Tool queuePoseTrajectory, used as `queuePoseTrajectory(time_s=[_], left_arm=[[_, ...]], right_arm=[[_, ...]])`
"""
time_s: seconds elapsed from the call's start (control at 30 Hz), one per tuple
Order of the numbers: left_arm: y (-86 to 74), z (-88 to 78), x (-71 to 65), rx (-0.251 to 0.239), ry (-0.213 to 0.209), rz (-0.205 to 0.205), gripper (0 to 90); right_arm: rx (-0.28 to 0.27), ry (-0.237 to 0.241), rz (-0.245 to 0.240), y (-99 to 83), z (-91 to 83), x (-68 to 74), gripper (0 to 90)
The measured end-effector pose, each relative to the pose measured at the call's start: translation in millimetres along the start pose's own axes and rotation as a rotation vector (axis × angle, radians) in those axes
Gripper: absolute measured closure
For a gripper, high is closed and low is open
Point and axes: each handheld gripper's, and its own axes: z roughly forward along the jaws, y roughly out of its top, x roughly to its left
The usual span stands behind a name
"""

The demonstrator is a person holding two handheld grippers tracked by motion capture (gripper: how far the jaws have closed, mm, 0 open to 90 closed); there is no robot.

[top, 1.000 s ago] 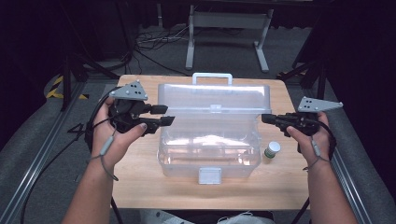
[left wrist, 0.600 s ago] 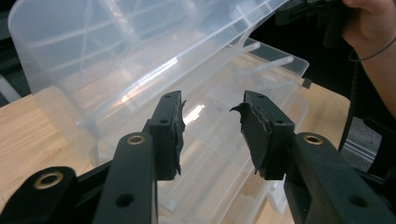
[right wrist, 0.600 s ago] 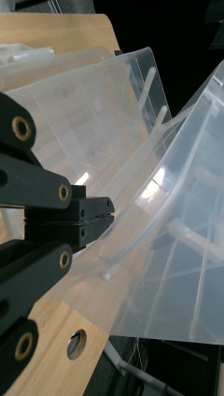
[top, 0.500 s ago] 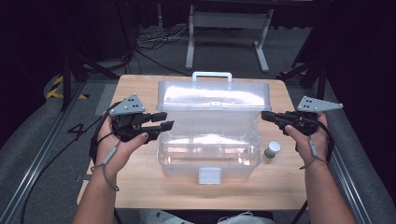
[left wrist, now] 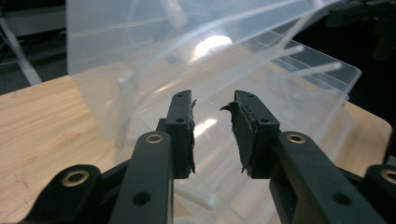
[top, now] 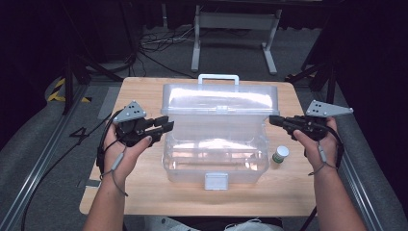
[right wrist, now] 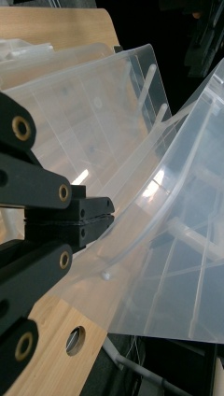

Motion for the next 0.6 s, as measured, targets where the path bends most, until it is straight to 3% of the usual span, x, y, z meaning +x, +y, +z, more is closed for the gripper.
queuePoseTrajectory(time_s=[0.07,0.17,0.33,0.47,0.6], left_arm=[[-0.7,1.5,2.0,-0.011,0.013,0.009,72.2],[-2.2,3.6,5.6,-0.024,0.003,-0.015,74.3],[-3.0,6.4,8.5,-0.017,0.014,-0.023,85.5],[-0.8,8.6,9.2,-0.002,0.029,0.014,89.5],[0.3,11.0,10.1,0.007,0.029,0.019,89.8]], right_arm=[[0.002,-0.002,-0.002,-0.1,-0.1,0.2,90.0],[0.003,0.001,-0.004,-0.8,-0.2,0.6,90.0],[0.012,0.002,-0.001,-2.5,-0.8,1.2,90.0],[0.016,-0.001,-0.003,-3.2,-1.3,3.1,90.0],[0.018,-0.004,0.002,-4.4,-2.9,3.4,90.0]])
